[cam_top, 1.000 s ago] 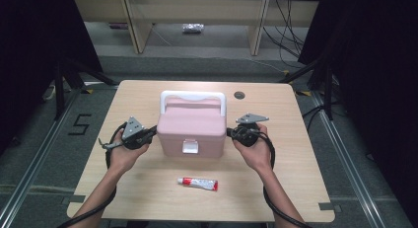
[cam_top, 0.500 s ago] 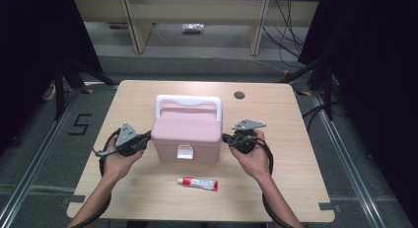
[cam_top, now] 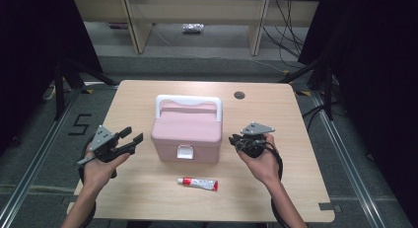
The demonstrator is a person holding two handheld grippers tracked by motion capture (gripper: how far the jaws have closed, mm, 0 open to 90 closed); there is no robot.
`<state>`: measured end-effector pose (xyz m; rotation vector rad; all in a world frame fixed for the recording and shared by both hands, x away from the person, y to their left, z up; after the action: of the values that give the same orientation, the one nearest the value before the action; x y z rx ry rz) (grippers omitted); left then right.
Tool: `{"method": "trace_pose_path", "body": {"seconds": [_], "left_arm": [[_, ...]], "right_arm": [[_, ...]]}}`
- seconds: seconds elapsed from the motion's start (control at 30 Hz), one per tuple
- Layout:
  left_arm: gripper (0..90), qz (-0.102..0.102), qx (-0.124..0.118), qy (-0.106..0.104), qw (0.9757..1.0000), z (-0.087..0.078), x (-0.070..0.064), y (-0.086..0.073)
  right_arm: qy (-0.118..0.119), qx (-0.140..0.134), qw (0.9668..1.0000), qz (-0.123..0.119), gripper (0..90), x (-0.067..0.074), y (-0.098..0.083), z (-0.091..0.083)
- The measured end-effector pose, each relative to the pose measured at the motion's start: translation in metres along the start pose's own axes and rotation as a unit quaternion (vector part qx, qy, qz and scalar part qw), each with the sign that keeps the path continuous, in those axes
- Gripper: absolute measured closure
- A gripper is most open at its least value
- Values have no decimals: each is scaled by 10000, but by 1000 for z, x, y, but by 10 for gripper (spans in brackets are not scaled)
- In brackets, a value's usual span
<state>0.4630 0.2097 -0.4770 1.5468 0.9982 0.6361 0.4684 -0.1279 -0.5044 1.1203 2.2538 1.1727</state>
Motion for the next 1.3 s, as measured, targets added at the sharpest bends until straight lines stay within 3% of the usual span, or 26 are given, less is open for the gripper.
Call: {"method": "trace_pose_path", "body": {"seconds": [0.03,0.17,0.2,0.23,0.27,0.5,0.53,0.6,0.9,0.93,1.0,1.1,1.2,1.27,1.3], "left_arm": [[409,-90,-71,-38,9999,-2,-2,5],[385,-234,-238,-181,9993,-4,-9,23],[382,-249,-254,-200,9992,-4,-11,26],[380,-265,-254,-239,9990,-3,-13,28],[378,-284,-274,-272,9988,-2,-15,31],[392,-341,-233,-429,9982,7,-27,39],[397,-353,-230,-453,9981,9,-29,41],[412,-389,-196,-453,9980,14,-31,44],[451,-414,101,-413,9982,45,-35,62],[450,-410,134,-403,9983,48,-35,64],[455,-318,221,-347,9986,55,-33,67],[464,-406,394,-312,9979,66,-32,67],[477,-484,510,-203,9973,75,-29,67],[486,-522,583,-154,9968,79,-28,66],[487,-542,656,-135,9963,82,-28,64]], "right_arm": [[-31,-53,9997,-242,752,-4,0,0],[-107,-58,9998,-150,732,-5,-4,-4],[-90,-88,9997,-225,731,-5,-4,-5],[-121,-69,9999,5,730,-3,-6,-7],[-92,-115,9997,-190,729,-5,-5,-6],[-143,-218,9993,-282,707,-5,0,-11],[-112,-182,9998,-51,705,-1,-1,-11],[-90,-216,9994,-239,701,-3,1,-10],[-87,-229,9996,-108,692,-3,2,-10],[-120,-154,9998,28,692,-1,1,-12],[-94,-240,9996,-128,692,-3,3,-12],[-166,-278,9993,-211,690,-4,3,-14],[-91,-307,9994,-108,690,-1,4,-15],[-151,-310,9993,-171,688,-2,4,-16],[-124,-251,9996,34,688,1,3,-17]]}}
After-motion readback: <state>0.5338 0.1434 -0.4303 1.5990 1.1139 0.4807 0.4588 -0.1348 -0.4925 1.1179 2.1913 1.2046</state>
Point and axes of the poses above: each handheld gripper's, and its own axes: z roughly forward along the jaws, y roughly out of its top, x roughly to its left, the point moved 10 cm from there along z, roughly forward along the jaws
